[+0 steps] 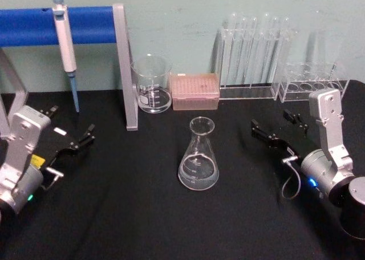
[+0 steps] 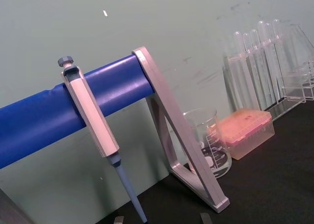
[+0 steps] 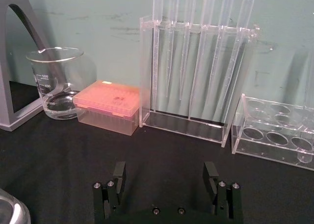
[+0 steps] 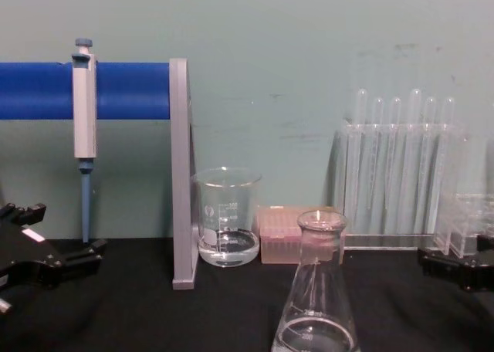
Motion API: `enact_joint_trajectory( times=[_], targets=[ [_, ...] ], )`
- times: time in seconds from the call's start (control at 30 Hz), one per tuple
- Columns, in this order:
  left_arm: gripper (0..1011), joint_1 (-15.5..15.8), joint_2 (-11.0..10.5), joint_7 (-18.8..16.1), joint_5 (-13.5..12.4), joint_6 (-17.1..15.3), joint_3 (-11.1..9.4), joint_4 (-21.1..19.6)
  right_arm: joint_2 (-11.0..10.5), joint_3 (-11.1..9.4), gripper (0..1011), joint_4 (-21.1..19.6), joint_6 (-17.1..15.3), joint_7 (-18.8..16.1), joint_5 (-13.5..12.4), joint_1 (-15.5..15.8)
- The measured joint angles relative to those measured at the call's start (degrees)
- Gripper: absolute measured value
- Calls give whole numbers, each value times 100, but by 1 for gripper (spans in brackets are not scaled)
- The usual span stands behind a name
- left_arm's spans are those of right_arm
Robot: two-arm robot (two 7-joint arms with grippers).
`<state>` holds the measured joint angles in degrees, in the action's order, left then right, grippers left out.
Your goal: Grasp the erlenmeyer flask with one hand, shake it three times, then place it back.
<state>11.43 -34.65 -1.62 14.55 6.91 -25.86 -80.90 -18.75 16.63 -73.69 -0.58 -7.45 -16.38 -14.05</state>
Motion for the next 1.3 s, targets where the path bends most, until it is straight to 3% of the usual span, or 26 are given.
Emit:
enact_joint_trajectory(
  times=[1.3],
  targets=[
    [1001, 0, 0, 0, 0, 0, 0, 0, 0, 0, 1003, 0, 0, 0, 0, 1]
  ],
)
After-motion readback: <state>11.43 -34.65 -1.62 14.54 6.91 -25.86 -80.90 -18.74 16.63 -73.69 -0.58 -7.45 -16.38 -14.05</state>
